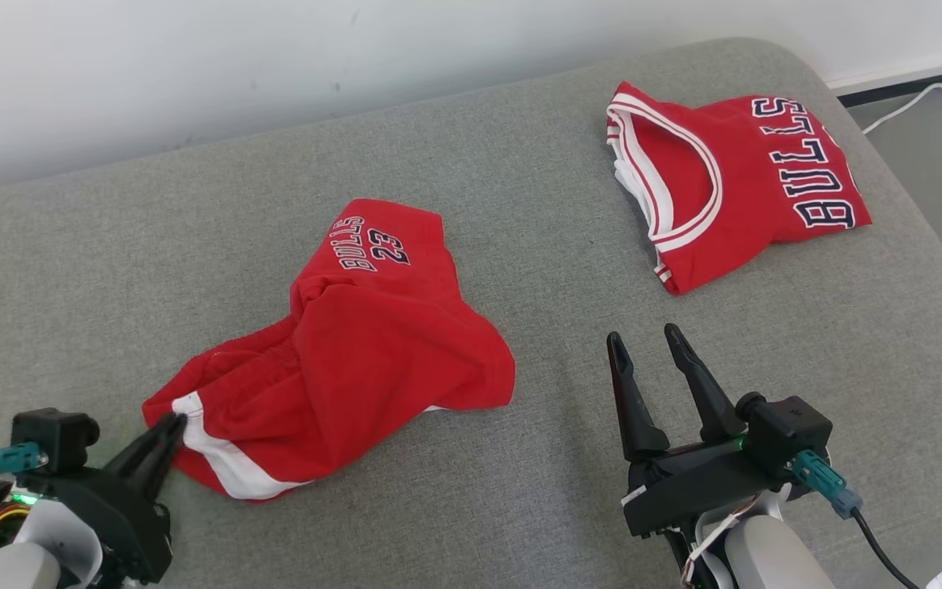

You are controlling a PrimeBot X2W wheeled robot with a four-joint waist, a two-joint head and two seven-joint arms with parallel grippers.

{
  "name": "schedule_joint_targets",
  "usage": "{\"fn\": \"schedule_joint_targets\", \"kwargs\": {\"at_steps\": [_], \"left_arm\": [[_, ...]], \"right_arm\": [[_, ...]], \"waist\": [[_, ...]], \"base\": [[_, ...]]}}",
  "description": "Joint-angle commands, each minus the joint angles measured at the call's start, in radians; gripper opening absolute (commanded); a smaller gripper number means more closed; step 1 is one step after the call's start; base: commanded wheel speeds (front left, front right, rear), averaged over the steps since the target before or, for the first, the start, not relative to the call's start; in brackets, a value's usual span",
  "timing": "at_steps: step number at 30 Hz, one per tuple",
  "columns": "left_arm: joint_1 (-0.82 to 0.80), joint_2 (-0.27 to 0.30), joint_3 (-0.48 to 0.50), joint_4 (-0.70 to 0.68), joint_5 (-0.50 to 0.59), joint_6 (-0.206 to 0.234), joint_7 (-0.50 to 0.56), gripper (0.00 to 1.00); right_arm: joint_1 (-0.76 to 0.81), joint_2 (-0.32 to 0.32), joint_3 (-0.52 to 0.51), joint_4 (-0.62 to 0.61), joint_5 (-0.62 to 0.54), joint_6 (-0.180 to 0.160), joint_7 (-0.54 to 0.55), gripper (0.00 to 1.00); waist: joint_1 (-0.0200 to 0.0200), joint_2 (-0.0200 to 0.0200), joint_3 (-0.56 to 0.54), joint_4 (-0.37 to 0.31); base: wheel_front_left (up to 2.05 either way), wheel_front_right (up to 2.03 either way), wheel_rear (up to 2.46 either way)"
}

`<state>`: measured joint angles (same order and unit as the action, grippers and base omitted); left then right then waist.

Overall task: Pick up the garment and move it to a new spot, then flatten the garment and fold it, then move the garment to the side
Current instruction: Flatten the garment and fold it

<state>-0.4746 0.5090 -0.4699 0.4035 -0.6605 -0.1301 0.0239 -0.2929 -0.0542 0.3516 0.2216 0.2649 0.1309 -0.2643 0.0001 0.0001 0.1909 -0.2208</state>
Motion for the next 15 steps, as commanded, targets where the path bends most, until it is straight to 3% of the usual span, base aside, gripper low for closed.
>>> {"fn": "schedule_joint_targets", "kwargs": {"at_steps": [1, 15], "left_arm": [[-0.007, 0.002, -0.003, 0.01, -0.023, 0.0, -0.012, 0.0], [-0.021, 0.029, -0.012, 0.014, -0.074, 0.0, -0.069, 0.0]], "right_arm": [[-0.002, 0.001, -0.001, 0.002, -0.002, 0.0, -0.002, 1.0], [0.011, 0.003, -0.007, 0.005, -0.012, 0.0, -0.002, 1.0]], "waist": [[-0.0001, -0.0001, -0.001, 0.001], [-0.0001, -0.0001, -0.023, 0.034]], "base": [[0.0, 0.0, 0.0], [0.0, 0.0, 0.0]]}}
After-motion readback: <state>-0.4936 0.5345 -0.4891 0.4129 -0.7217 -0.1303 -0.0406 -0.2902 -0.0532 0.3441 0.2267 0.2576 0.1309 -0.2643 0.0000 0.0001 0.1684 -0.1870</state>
